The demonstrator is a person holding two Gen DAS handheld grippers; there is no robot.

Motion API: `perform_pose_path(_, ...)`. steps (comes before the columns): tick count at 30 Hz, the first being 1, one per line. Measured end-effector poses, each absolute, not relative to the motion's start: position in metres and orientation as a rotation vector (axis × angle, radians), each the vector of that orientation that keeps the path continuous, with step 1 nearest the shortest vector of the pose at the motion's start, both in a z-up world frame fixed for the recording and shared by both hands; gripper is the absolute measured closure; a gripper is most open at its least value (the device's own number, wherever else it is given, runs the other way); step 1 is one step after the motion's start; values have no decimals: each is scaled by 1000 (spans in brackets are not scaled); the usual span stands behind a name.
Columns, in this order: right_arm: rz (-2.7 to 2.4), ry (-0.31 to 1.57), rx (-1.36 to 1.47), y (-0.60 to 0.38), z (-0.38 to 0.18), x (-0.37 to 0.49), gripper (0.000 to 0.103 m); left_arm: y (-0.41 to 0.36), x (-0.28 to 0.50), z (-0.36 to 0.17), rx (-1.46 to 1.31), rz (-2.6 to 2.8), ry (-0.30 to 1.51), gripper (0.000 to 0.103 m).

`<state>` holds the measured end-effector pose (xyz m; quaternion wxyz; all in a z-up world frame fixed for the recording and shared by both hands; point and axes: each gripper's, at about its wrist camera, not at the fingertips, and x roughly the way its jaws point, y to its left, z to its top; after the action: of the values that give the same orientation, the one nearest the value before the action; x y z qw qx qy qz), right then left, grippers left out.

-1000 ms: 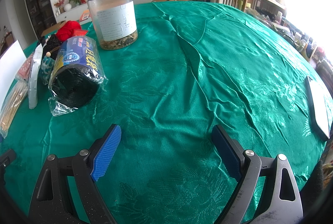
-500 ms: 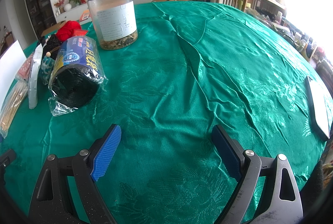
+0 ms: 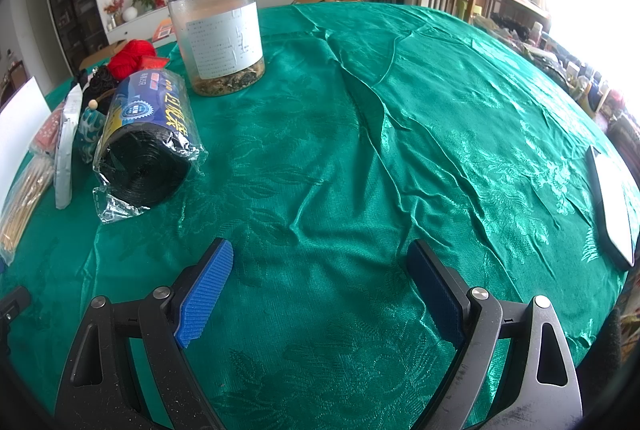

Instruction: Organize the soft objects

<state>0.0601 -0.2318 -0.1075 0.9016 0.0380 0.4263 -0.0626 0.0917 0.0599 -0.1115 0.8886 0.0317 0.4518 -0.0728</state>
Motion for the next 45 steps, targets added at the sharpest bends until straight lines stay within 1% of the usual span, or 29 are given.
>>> perform_pose_path(11, -129, 882, 78, -232, -107, 60, 12, 60, 93, -111, 70, -152, 946, 0)
perform_pose_path(13, -129, 882, 78, -232, -107, 60, 12, 60, 98, -109, 74, -167, 1005, 0)
perform_pose_path(14, -129, 882, 78, -232, -107, 60, 12, 61, 100, -106, 60, -186, 1030, 0)
perform_pose_path(16, -128, 882, 79, -232, -107, 60, 12, 66, 106, -92, 21, -222, 1024, 0)
perform_pose_path(20, -84, 906, 76, -234, -103, 60, 12, 70, 139, -71, 76, -169, 1014, 0)
perform_pose_path(21, -62, 911, 106, -238, -97, 61, 13, 71, 150, -72, 90, -159, 1033, 0)
perform_pose_path(23, 11, 836, 191, -241, -72, 62, 13, 70, 171, -80, 114, -123, 1120, 3)
perform_pose_path(25, 105, 791, 153, -230, -45, 74, 13, 65, 179, -79, 144, -147, 1146, 6)
perform_pose_path(27, 189, 859, 39, -207, -35, 101, 13, 58, 179, -68, 212, -145, 1107, 6)
perform_pose_path(29, 242, 966, -56, -182, -43, 134, 13, 52, 183, -65, 273, -131, 1091, 6)
perform_pose_path(33, 301, 1073, -161, -142, -73, 183, 14, 59, 211, -94, 286, -80, 1189, 6)
perform_pose_path(34, 310, 1093, -176, -135, -80, 190, 16, 63, 217, -102, 273, -59, 1218, 7)
perform_pose_path(35, 308, 1111, -182, -132, -85, 195, 18, 69, 220, -102, 219, -76, 1208, 22)
perform_pose_path(36, 313, 1125, -163, -133, -86, 196, 41, 76, 221, -101, 161, -93, 1207, 38)
perform_pose_path(37, 302, 1128, -125, -139, -84, 193, 45, 81, 222, -99, 93, -120, 1214, 56)
perform_pose_path(39, 279, 1128, -77, -154, -79, 181, 46, 90, 220, -94, 40, -108, 1197, 65)
perform_pose_path(40, 270, 1124, -44, -165, -75, 173, 46, 93, 217, -91, 27, -105, 1182, 67)
perform_pose_path(43, 277, 1110, 149, -203, -57, 148, 46, 108, 192, -68, -182, -219, 1146, 67)
perform_pose_path(45, 313, 1081, 222, -211, -37, 134, 46, 124, 170, -43, -288, -275, 1099, 67)
